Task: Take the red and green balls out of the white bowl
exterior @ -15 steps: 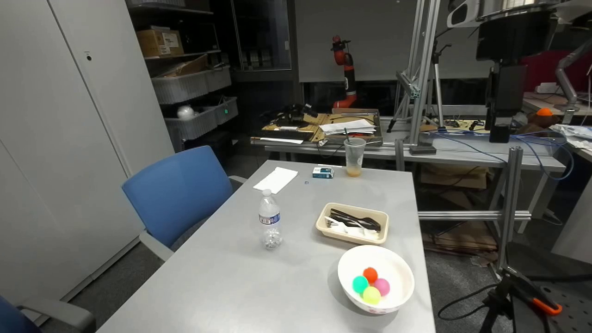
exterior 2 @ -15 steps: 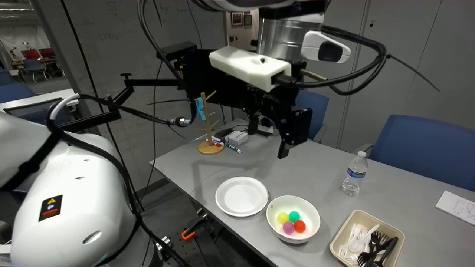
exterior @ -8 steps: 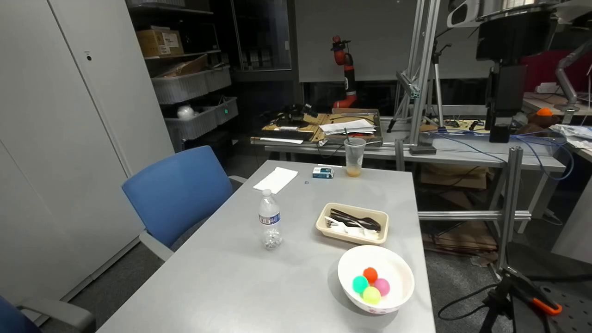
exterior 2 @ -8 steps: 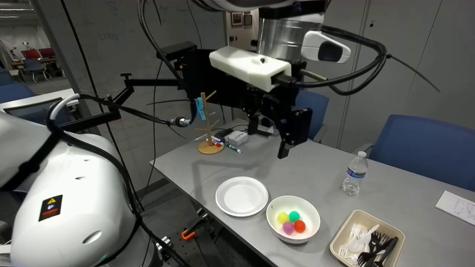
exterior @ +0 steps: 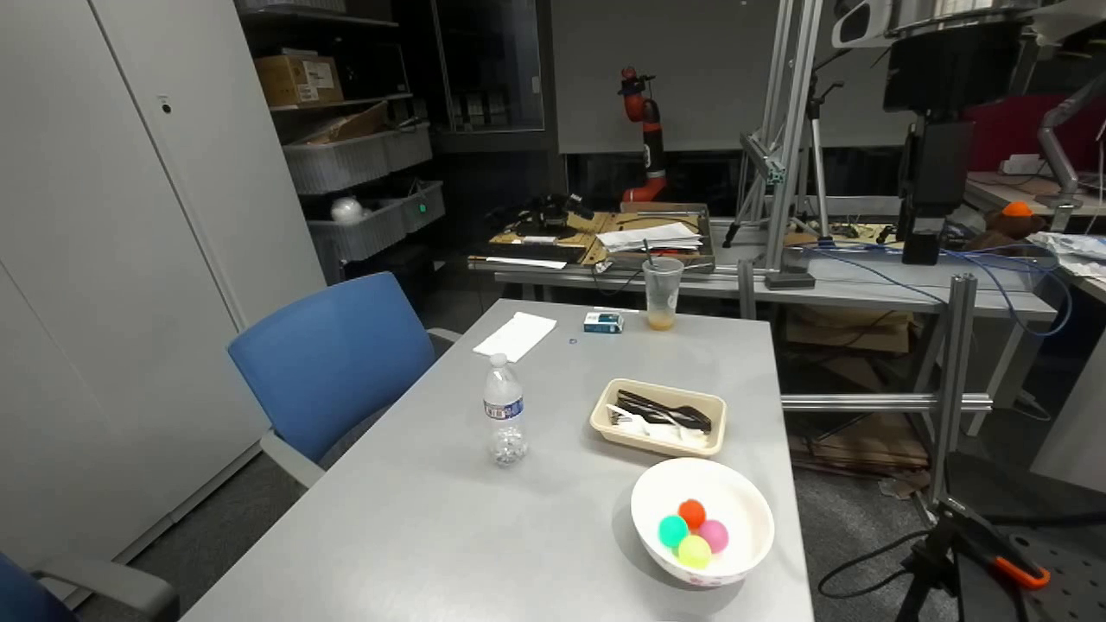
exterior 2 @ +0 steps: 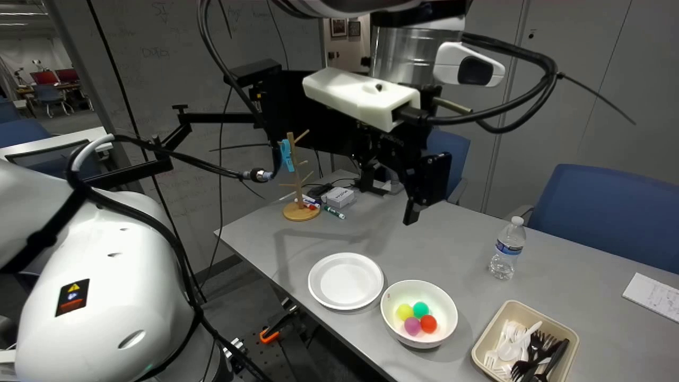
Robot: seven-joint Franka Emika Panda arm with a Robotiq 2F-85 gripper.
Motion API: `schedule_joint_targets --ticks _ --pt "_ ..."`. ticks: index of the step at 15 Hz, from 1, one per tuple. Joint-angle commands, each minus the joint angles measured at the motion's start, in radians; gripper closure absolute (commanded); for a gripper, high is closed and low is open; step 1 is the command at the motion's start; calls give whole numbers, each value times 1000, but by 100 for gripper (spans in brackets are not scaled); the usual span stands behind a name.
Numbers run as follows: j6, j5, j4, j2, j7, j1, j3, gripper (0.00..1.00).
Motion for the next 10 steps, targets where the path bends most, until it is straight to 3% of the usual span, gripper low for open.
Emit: schedule_joint_targets --ticks 1,10 --pt "55 -26 -14 -9 12 -22 21 0" --pt "41 -10 -2 1 1 -11 11 0"
